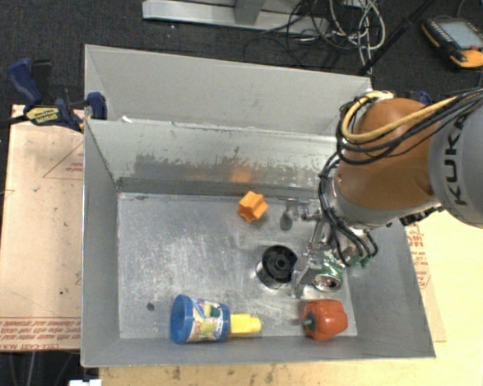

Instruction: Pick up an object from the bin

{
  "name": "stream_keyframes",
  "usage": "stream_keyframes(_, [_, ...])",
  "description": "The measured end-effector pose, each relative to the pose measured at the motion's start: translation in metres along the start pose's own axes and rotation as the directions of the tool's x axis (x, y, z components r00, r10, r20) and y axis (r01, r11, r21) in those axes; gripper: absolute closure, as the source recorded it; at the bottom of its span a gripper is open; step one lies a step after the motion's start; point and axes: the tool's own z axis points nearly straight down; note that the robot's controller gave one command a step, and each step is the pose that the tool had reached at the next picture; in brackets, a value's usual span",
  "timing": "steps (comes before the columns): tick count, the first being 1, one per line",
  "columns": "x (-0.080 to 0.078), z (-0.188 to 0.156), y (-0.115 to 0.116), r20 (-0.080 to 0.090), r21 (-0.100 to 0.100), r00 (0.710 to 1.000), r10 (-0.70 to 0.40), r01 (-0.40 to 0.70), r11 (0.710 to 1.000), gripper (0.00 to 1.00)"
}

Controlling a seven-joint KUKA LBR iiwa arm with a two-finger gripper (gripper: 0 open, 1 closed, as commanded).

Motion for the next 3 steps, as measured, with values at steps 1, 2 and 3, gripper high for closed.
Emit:
stream_keyframes(1, [-0.004, 0.062, -0.034, -0.005, -0.003, 0.993, -0.117, 0.117, 0.993, 0.00])
stream_keyframes(2, [-0.007, 0.112, -0.028, -0.007, 0.000, 0.960, -0.280, 0.281, 0.960, 0.00])
stream_keyframes(3, [-0.067, 0.127, 0.003, -0.011, -0.005, 0.902, -0.432, 0.432, 0.902, 1.00])
